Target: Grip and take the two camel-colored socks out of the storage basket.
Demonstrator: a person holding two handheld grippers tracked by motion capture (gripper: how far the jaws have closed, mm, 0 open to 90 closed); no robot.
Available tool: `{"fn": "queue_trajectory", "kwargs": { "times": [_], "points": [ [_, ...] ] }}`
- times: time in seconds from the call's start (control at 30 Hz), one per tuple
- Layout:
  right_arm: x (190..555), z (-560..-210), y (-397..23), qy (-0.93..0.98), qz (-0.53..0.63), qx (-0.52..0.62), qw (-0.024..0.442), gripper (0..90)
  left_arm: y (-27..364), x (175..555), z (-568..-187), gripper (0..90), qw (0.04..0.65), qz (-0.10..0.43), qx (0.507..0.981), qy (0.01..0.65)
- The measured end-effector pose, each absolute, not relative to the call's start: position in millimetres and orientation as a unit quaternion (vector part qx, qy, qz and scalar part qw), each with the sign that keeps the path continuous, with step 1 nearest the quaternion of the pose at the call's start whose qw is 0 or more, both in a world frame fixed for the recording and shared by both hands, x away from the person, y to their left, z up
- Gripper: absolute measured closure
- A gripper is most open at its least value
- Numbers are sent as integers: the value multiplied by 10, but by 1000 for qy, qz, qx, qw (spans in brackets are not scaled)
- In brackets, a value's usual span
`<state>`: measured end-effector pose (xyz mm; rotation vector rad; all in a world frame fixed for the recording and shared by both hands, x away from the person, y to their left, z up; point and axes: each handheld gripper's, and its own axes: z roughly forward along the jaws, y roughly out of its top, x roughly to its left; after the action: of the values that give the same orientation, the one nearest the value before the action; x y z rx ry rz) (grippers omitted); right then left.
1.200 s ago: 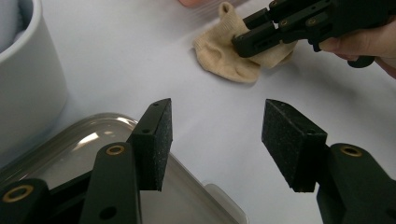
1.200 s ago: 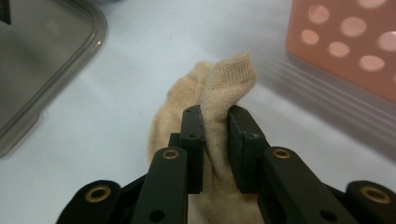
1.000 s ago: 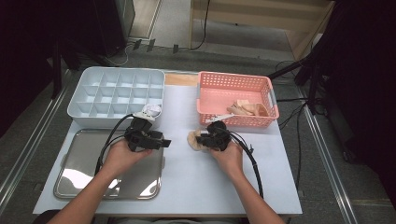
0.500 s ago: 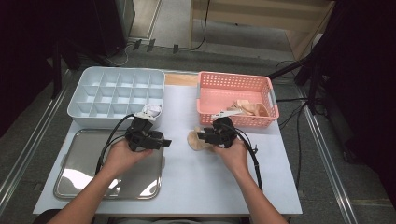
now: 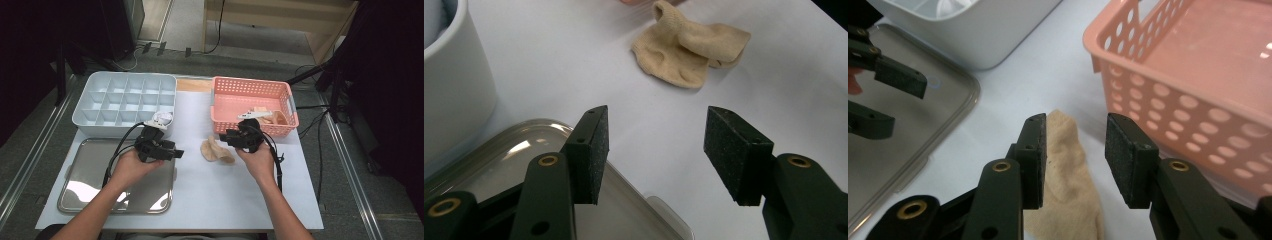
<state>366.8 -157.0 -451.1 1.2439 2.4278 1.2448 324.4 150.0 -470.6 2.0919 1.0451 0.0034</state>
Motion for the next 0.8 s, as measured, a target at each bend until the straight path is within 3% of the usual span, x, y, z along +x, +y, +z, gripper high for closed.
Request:
{"fn": "queue_trajectory", "kwargs": {
  "times": [0.3, 0.8],
  "points": [
    [3779, -4308, -1745, 794, 427, 421, 94, 629, 1467, 3229, -4705, 444, 386, 2, 828, 407],
    [4316, -4055, -1955, 779, 410, 455, 133, 629, 1431, 3212, -4714, 446, 385, 2, 830, 404]
  ]
}}
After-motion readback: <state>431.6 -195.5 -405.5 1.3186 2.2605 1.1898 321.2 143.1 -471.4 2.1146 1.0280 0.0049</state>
